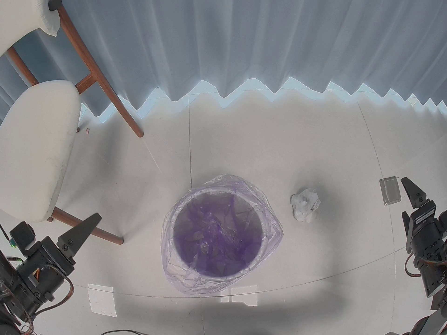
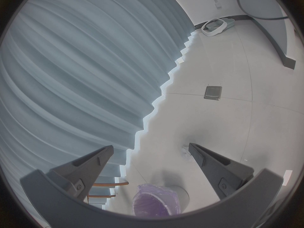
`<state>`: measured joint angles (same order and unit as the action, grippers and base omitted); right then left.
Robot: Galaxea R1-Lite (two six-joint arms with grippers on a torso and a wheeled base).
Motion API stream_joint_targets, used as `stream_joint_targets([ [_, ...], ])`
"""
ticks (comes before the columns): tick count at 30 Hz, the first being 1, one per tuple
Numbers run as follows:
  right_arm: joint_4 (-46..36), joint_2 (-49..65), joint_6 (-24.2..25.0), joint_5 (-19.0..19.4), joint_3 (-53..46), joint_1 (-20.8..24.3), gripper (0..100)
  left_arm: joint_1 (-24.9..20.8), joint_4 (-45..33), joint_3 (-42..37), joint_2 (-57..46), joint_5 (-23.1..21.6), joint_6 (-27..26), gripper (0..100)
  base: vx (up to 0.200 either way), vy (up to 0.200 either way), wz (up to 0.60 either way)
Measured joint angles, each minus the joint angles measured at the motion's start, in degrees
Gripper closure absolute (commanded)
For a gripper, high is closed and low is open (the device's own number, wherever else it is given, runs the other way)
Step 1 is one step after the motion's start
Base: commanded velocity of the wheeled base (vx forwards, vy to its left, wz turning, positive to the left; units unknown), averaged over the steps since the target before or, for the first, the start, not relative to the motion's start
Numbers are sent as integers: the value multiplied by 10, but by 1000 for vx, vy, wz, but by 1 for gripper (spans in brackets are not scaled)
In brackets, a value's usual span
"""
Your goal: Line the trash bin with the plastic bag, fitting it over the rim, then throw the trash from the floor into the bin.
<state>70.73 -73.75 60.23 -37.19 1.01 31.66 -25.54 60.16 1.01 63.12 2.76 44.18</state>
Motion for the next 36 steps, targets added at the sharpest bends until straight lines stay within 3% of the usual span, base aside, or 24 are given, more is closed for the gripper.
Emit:
stream_joint_targets([
  [6,-17,0,17,-5,0,-8,0,15,-59,0,4,-91,128,0,0,0,0],
  [9,-24,0,21,-7,0,-13,0,29,-93,0,18,-130,146,0,0,0,0],
  [20,-28,0,23,-12,0,-20,0,92,-111,41,161,-177,106,0,0,0,0],
  [25,-29,0,21,-15,0,-25,0,114,-109,73,232,-186,63,0,0,0,0],
  [36,-32,-1,17,-16,0,-31,0,122,-98,116,383,-186,27,0,0,0,0],
])
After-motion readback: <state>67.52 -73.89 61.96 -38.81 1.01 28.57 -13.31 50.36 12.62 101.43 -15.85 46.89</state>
